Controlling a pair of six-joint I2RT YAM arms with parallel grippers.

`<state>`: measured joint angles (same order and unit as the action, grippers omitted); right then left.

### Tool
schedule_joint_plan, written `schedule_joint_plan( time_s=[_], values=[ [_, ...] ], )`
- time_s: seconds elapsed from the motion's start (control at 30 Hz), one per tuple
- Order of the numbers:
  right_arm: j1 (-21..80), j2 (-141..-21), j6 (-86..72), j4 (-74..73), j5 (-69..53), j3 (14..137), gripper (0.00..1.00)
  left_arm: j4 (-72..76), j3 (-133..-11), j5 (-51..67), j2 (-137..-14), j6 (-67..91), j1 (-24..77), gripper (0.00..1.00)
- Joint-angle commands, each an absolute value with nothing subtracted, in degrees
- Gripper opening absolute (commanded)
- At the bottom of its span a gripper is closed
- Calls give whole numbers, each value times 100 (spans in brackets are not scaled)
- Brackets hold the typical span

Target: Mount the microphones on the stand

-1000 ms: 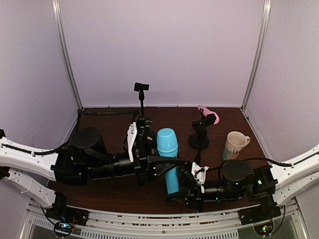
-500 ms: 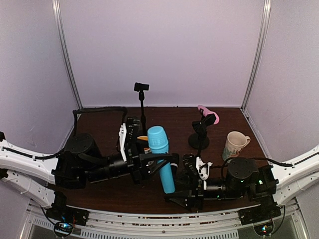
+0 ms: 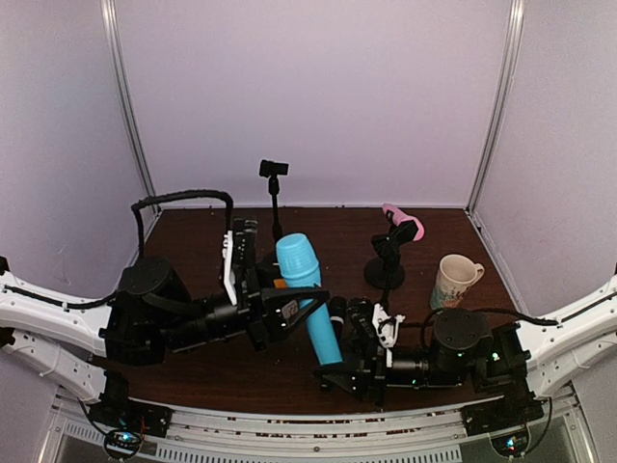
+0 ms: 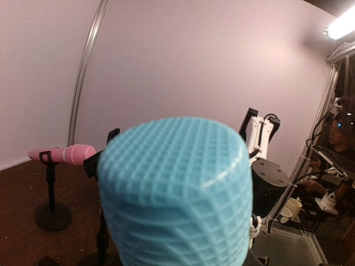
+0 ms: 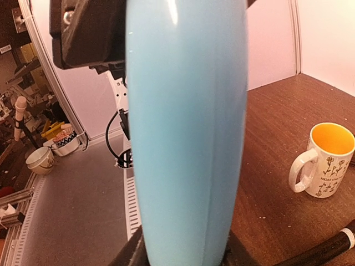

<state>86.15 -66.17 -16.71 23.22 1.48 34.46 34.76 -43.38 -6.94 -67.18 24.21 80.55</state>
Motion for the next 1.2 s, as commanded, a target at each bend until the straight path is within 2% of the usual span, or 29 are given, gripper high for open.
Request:
schedule_joint_plan(
  time_s=[0.0, 0.03, 0.13, 0.17, 0.23, 0.33, 0.6, 0.87, 1.0, 1.17],
  values=[
    [8631, -6353, -1591, 2521, 417, 3355, 32, 3860, -4287, -641, -6687, 2556, 7982, 0],
    [8631, -6336, -1564, 2488, 409, 3371, 28, 3853, -4307, -590, -6704, 2537, 7969, 2],
    [8631, -6202, -1540, 2360, 414, 3410, 20, 3553, -4375, -692, -6719, 2369, 7963, 49],
    [8635, -6101, -1538, 2274, 454, 3416, 18, 3367, -4403, -840, -6685, 2312, 7963, 59],
    [8627, -5834, -1500, 2036, 578, 3422, 15, 3091, -4416, -1116, -6600, 2164, 7963, 69],
    [8614, -5282, -1318, 1389, 924, 3520, 7, 2794, -4370, -1240, -6404, 1902, 7963, 76],
    [8492, -3511, -992, -91, 1890, 3683, 0, 1992, -4679, -1386, -6344, 973, 7884, 88],
    [8403, -2380, -894, -1656, 3632, 4102, 0, 874, -6366, 641, -7645, 556, 6684, 88],
    [8340, -1999, -961, -2159, 4472, 4106, 0, 579, -7169, 1575, -8356, 344, 6461, 88],
    [8102, -2060, -1147, -2626, 4930, 4147, 0, 424, -8111, 2321, -9179, 201, 6409, 88]
  ],
)
